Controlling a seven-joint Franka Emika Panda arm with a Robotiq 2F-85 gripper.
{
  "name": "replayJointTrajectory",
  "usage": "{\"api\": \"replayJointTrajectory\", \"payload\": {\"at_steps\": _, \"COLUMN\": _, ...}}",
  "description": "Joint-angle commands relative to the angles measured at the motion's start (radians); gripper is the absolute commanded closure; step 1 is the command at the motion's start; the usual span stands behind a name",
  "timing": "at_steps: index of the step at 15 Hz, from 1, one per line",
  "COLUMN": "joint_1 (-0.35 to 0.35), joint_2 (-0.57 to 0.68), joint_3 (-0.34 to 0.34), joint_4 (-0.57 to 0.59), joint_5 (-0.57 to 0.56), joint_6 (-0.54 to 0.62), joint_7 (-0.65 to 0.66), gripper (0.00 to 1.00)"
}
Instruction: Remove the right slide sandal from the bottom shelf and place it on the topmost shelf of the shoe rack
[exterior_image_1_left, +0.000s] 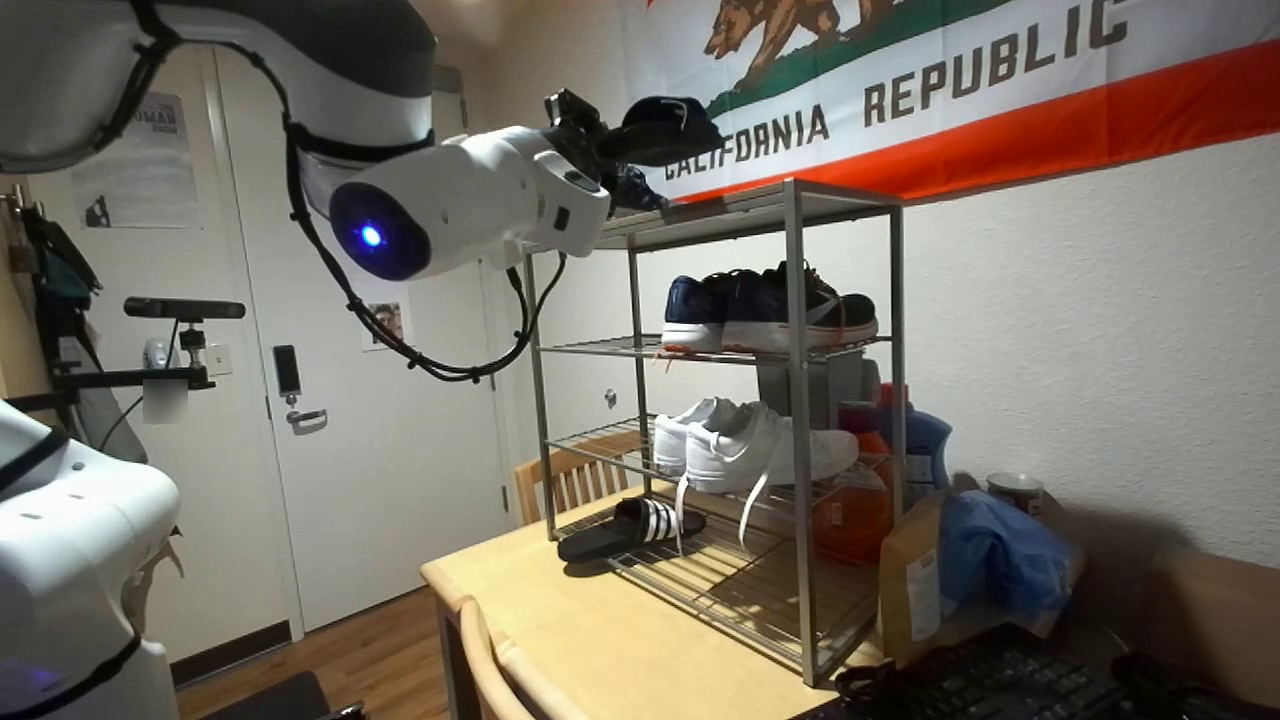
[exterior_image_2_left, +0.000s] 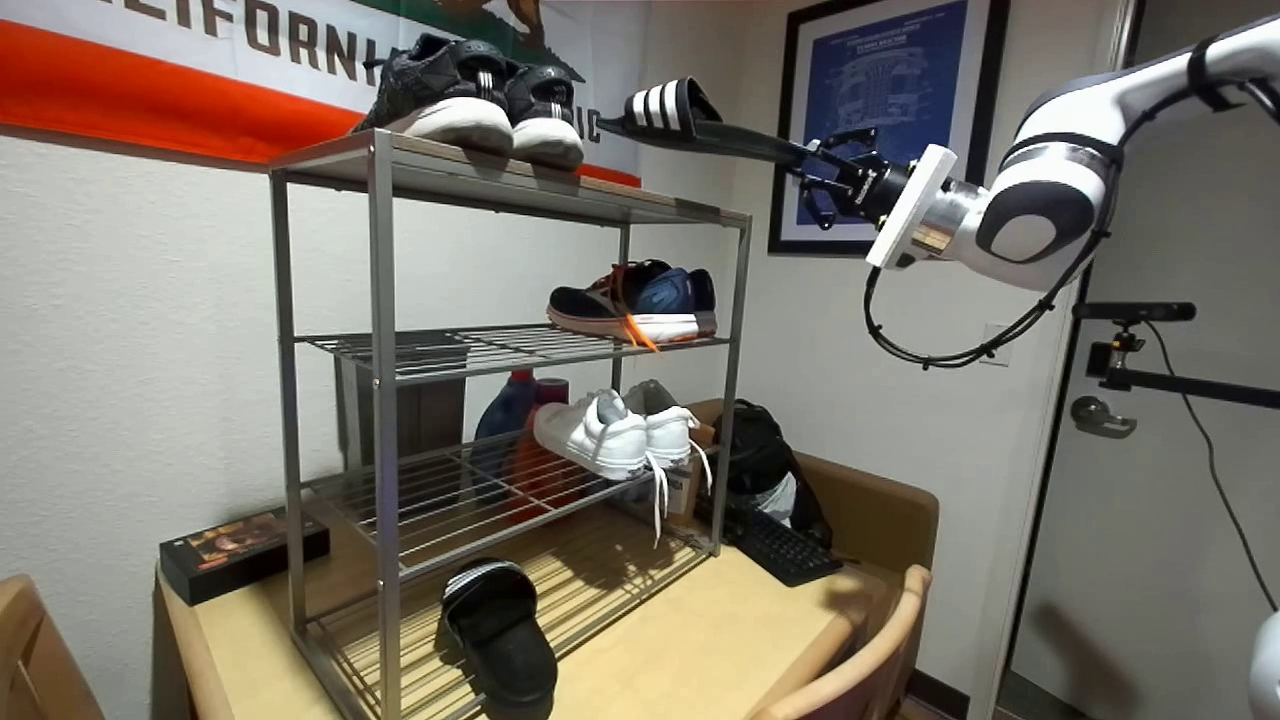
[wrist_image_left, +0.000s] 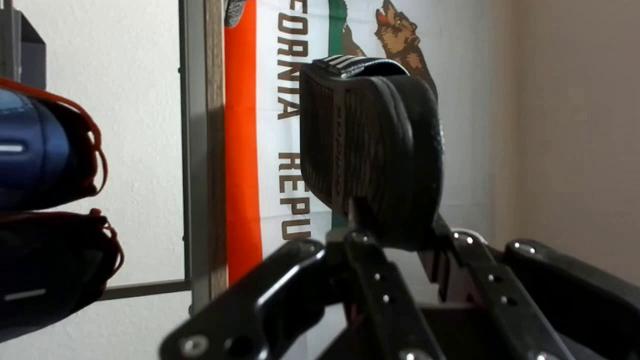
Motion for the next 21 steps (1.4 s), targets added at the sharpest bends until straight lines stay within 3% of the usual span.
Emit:
{"api": "replayJointTrajectory", "payload": {"at_steps": 1, "joint_1": -0.001, "joint_2": 0.07, "joint_3": 0.036, "joint_4": 0.093, "joint_5": 0.002, "joint_6": 0.07, "joint_7": 0.036, "gripper": 0.93}}
{"api": "replayJointTrajectory", "payload": {"at_steps": 8, "joint_1": 0.021, "joint_2": 0.167, "joint_3": 0.044, "joint_4": 0.203, "joint_5": -0.016, "joint_6": 0.165, "joint_7": 0.067, "gripper": 0.93}}
{"api": "replayJointTrajectory", "payload": {"at_steps": 12, "joint_1": 0.051, "joint_2": 0.231, "joint_3": 0.054, "joint_4": 0.251, "joint_5": -0.093, "joint_6": 0.203, "joint_7": 0.108, "gripper": 0.93}}
{"api": "replayJointTrajectory", "payload": {"at_steps": 16, "joint_1": 0.091, "joint_2": 0.283, "joint_3": 0.059, "joint_4": 0.275, "joint_5": -0.195, "joint_6": 0.208, "joint_7": 0.153, "gripper": 0.93}}
{"api": "replayJointTrajectory", "payload": {"at_steps": 21, "joint_1": 0.104, "joint_2": 0.302, "joint_3": 0.038, "joint_4": 0.318, "joint_5": -0.222, "joint_6": 0.194, "joint_7": 0.197, "gripper": 0.93}}
